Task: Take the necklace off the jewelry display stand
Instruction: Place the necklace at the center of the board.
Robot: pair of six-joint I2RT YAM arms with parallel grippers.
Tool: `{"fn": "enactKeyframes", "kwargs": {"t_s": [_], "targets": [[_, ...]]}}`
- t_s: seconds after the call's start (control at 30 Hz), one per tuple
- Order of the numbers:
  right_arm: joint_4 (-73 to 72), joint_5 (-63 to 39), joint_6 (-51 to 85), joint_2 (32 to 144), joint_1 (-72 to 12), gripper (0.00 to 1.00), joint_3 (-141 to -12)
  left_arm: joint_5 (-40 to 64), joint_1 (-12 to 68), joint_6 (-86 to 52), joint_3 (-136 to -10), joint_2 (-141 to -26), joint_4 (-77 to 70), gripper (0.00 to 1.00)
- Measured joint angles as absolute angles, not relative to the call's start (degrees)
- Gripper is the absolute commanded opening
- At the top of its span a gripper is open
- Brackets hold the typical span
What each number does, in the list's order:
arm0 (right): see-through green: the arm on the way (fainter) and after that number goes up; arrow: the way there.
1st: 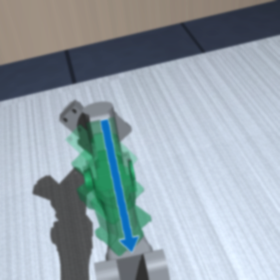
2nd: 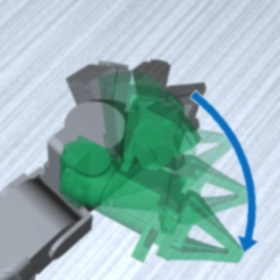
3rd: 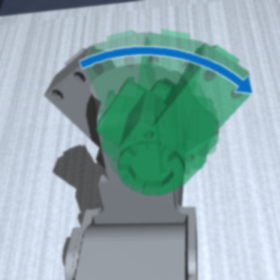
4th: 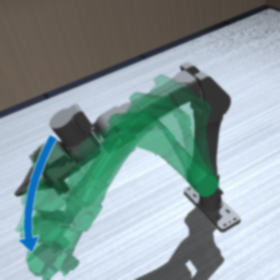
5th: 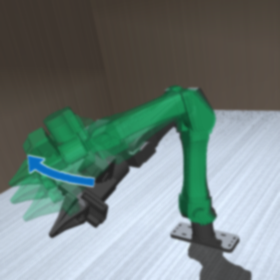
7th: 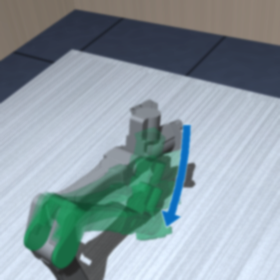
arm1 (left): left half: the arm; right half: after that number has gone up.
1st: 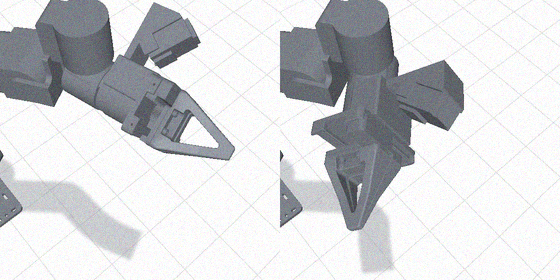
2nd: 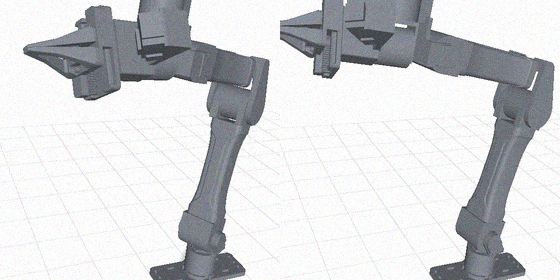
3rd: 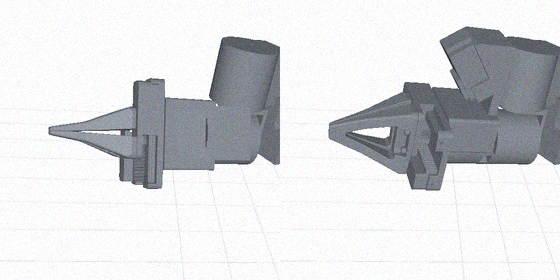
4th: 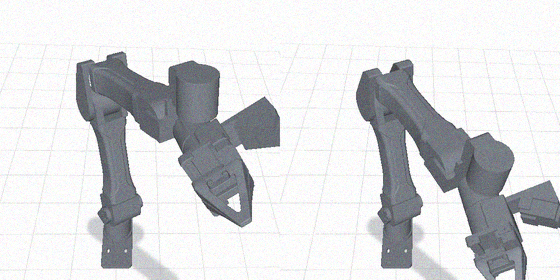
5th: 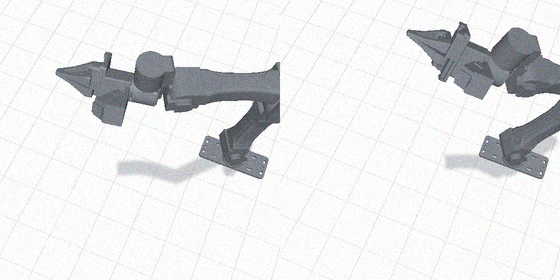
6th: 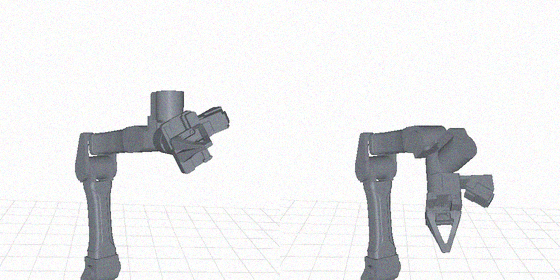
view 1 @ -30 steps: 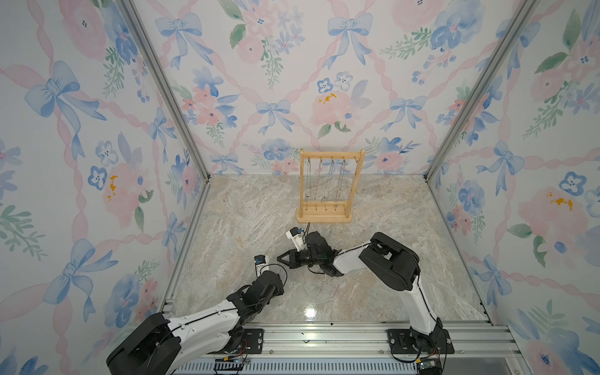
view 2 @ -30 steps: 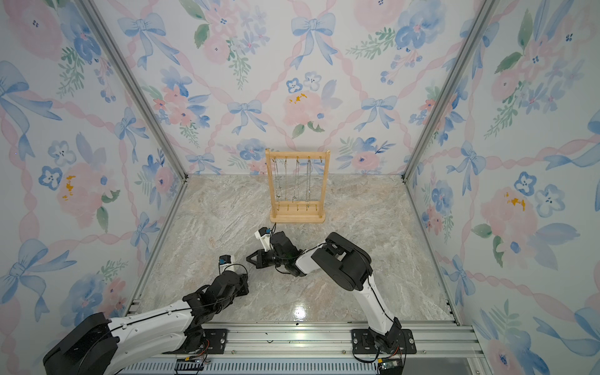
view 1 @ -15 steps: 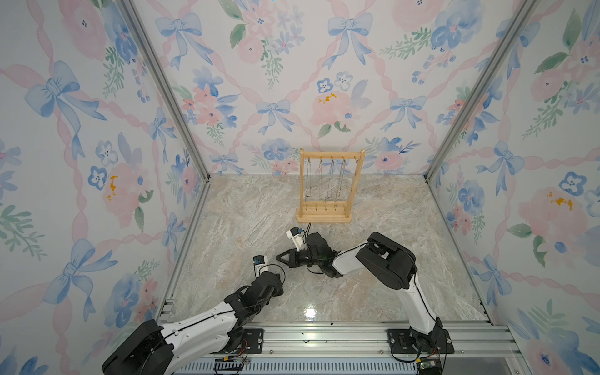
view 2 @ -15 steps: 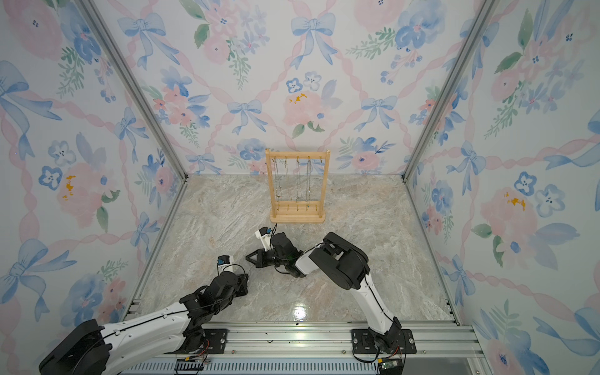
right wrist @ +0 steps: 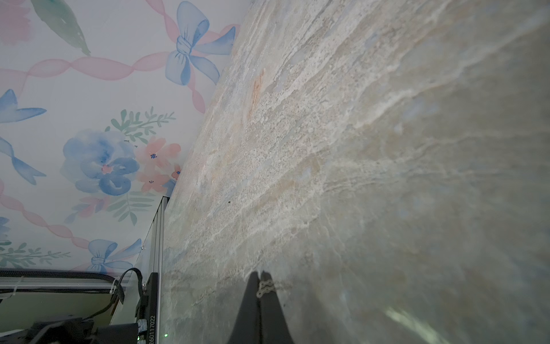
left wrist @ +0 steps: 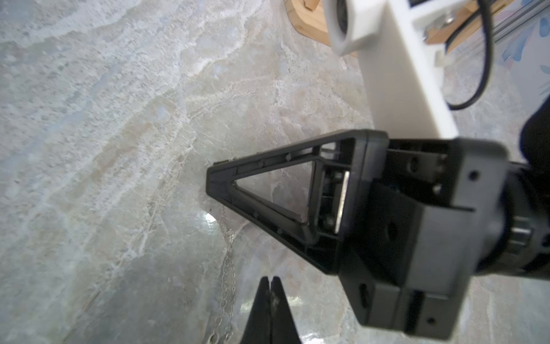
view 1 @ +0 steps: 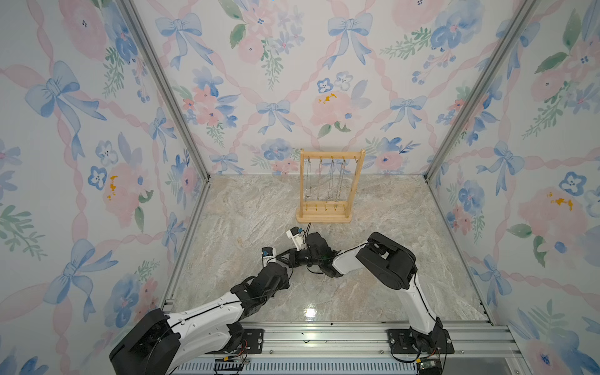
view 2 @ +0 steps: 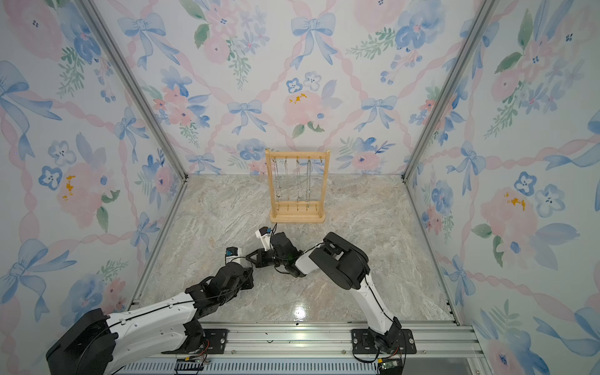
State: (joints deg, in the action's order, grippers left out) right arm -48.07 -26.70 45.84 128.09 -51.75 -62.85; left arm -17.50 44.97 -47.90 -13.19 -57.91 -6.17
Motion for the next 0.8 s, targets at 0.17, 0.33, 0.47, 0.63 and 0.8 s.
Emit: {"fn": "enactKeyframes", "kwargs": {"t_s": [0.17,0.33,0.47,0.63,0.8], "targets": [[-47.7,-26.5,45.8,128.1,-51.7,0.02,-63.0,-17.3,45.0,-47.6,-13.1,-59.7,-6.1,0.00],[-47.3,-26.5,45.6,128.1,-51.7,0.02,-63.2,-17.6,45.0,-47.6,-11.3,-58.4,-6.1,0.00],[-47.1,-26.5,45.4,128.1,-51.7,0.02,-63.3,-17.9,45.0,-47.6,-11.0,-58.6,-6.0,0.00],[-46.9,-26.5,45.1,128.1,-51.7,0.03,-63.4,-18.3,45.0,-47.6,-11.1,-60.6,-6.3,0.00],[-46.3,-26.4,44.6,128.1,-51.7,0.03,-63.6,-18.6,45.0,-47.6,-11.1,-61.5,-7.4,0.00]]}}
